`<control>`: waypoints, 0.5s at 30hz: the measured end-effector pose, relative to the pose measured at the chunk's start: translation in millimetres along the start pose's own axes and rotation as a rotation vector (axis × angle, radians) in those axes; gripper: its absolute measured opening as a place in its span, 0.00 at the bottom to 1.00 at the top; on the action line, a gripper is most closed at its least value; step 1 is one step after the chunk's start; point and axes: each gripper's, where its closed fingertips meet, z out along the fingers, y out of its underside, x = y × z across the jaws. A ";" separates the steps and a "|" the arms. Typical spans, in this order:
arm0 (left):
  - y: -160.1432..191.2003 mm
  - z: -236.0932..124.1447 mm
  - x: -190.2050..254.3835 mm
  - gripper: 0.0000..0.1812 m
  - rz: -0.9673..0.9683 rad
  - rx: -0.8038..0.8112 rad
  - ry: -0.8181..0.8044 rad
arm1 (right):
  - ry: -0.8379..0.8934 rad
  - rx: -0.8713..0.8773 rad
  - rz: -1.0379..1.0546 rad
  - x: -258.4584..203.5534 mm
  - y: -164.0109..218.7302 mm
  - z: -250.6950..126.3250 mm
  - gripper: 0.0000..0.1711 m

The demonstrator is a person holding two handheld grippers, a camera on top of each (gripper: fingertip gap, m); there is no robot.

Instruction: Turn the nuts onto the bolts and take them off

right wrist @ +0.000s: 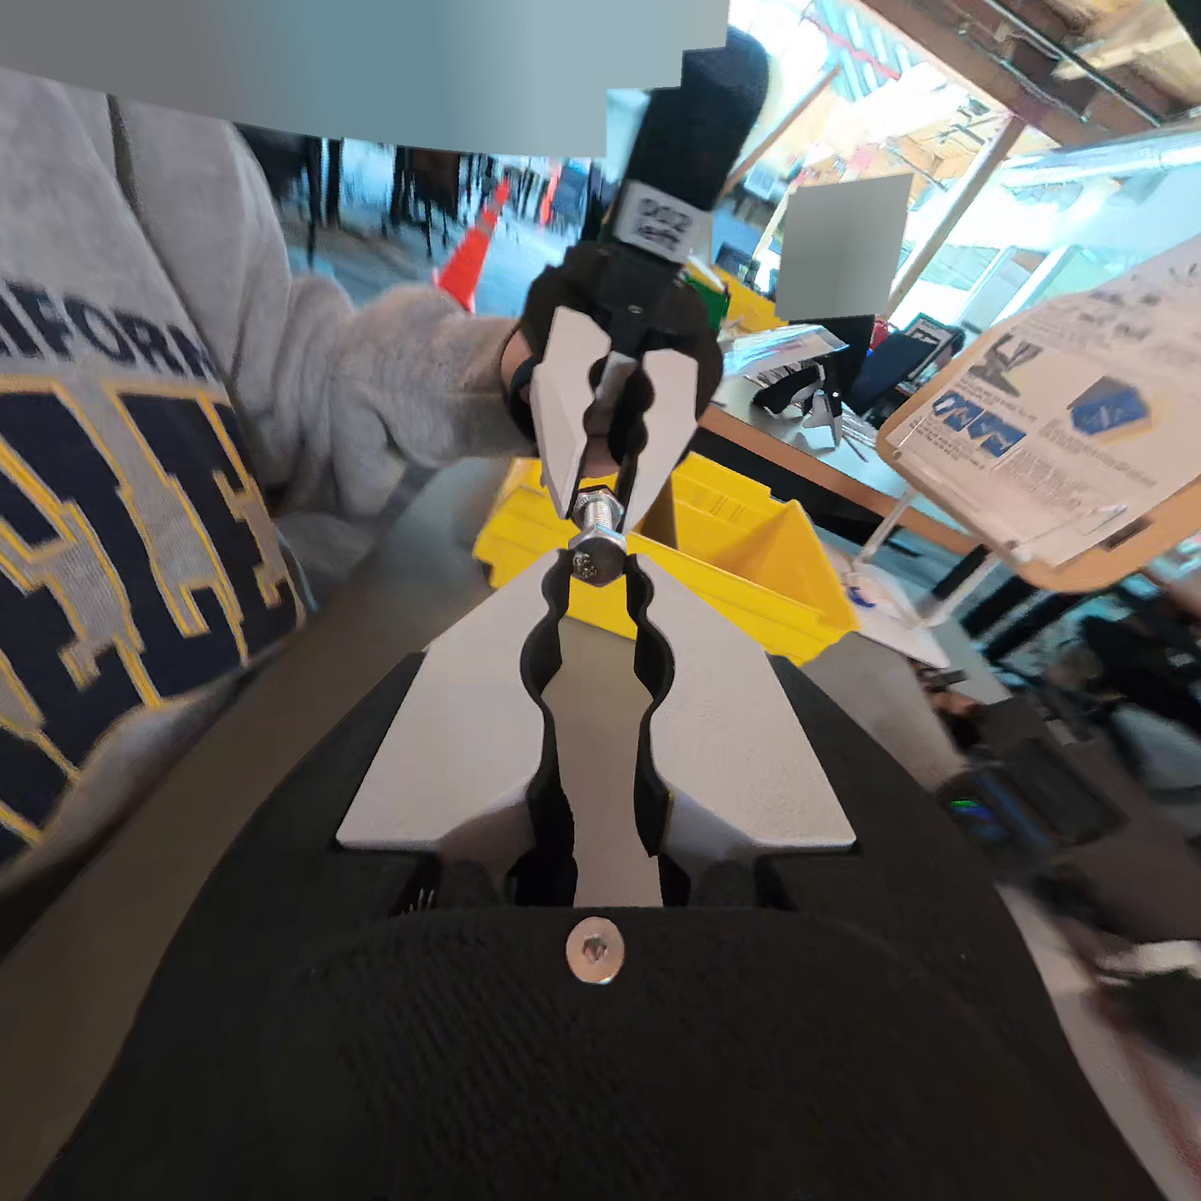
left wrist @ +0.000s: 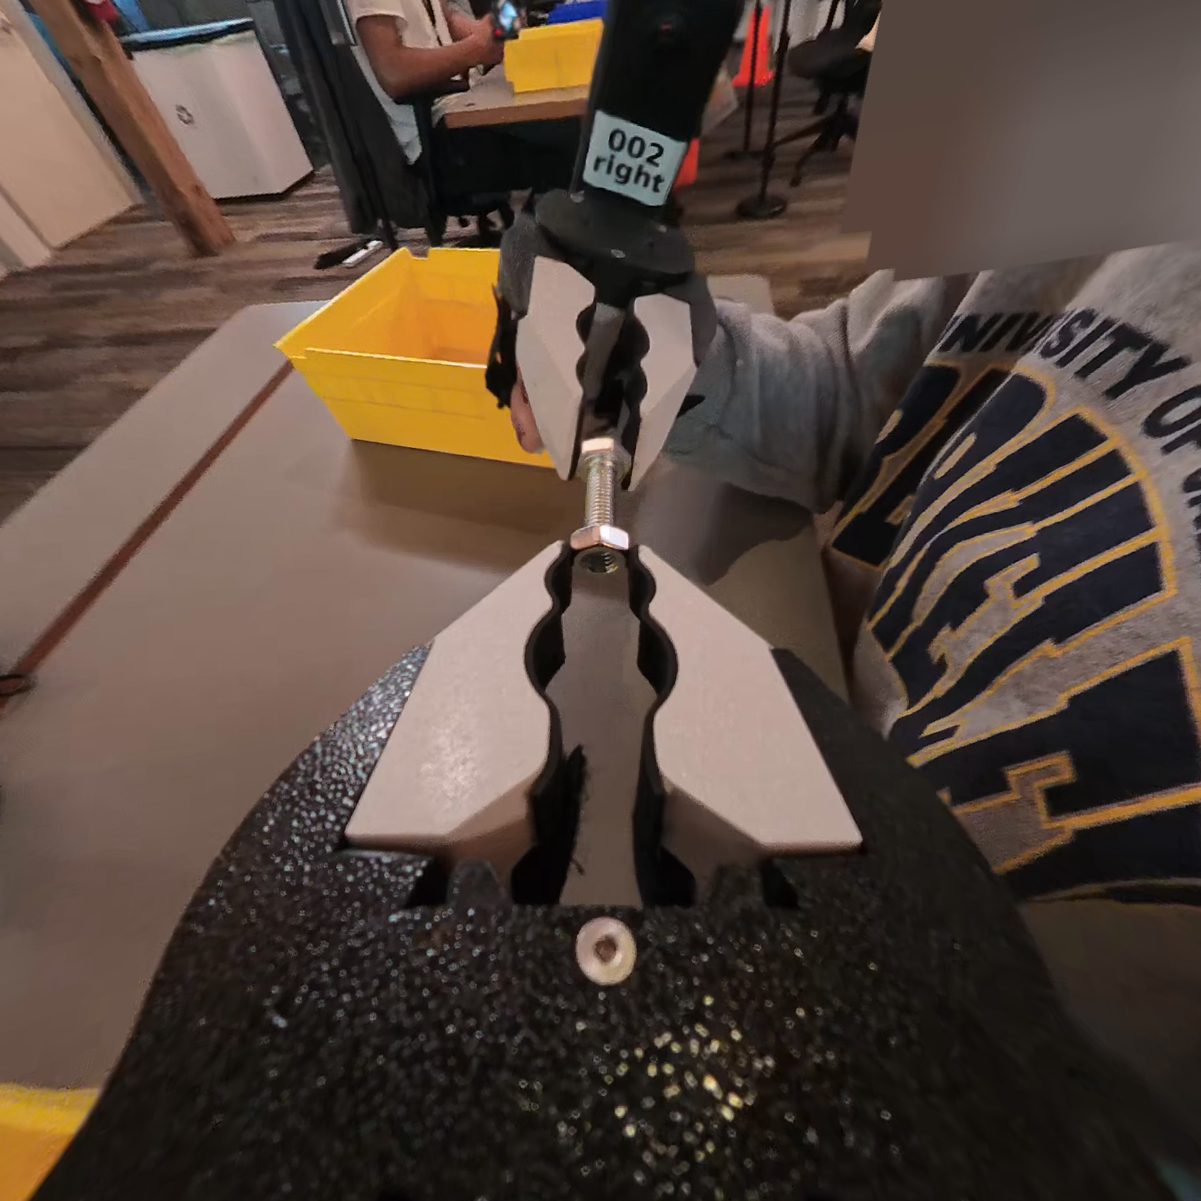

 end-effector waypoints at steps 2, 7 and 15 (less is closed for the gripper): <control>0.3 0.4 -1.0 0.08 0.064 -0.018 -0.038 | -0.011 0.067 0.108 0.8 1.5 -0.2 0.09; 6.8 2.1 -10.1 0.08 0.258 -0.086 -0.167 | -0.051 0.137 0.381 7.2 11.1 0.7 0.09; 13.6 0.3 -23.5 0.08 0.738 -0.265 -0.385 | -0.166 0.205 0.879 15.9 25.6 5.7 0.09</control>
